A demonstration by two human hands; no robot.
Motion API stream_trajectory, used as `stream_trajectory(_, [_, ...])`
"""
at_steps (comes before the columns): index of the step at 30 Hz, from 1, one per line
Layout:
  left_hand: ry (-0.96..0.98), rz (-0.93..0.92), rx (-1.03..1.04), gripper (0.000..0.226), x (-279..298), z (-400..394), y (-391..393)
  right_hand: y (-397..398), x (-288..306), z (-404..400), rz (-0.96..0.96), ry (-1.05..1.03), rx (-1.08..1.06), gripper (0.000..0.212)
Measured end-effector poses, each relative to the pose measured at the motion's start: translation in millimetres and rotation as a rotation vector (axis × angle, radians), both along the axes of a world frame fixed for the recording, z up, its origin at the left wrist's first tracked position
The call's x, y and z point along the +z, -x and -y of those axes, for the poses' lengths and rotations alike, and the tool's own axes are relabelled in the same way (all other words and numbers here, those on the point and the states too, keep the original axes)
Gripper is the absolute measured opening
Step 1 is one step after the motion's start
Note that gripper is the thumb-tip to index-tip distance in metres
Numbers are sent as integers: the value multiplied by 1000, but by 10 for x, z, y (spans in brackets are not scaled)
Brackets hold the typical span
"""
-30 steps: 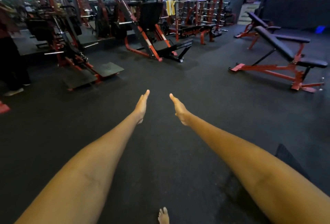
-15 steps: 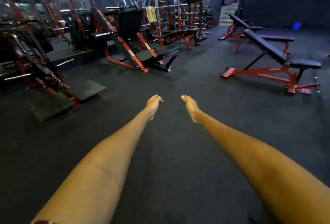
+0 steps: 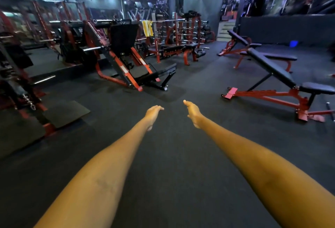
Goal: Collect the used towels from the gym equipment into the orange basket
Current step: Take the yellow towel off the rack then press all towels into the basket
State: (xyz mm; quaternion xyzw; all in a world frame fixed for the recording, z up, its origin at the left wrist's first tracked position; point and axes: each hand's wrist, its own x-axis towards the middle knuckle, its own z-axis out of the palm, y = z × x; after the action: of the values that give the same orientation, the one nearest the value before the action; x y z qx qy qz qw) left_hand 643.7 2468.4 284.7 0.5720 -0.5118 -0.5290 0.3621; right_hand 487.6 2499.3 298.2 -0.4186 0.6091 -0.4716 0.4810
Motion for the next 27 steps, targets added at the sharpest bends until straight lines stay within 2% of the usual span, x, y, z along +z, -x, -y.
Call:
stream_trajectory(10, [31, -101, 38, 75, -26, 2436, 630, 534, -140, 2439, 37, -5, 2, 60])
stream_trajectory(17, [-5, -110, -35, 76, 45, 4378, 1096, 929, -98, 4384, 65, -44, -41, 71])
stream_trajectory(20, [-34, -120, -63, 77, 89, 5105, 1351, 1145, -28, 5046, 75, -44, -58, 69])
stream_trajectory(23, [-51, -160, -78, 93, 51, 5851, 1672, 1434, -41, 5739, 60, -18, -81, 63])
stream_trajectory(27, [-63, -175, -73, 87, -137, 7079, 2132, 1905, -93, 6734, 52, 5, -121, 60])
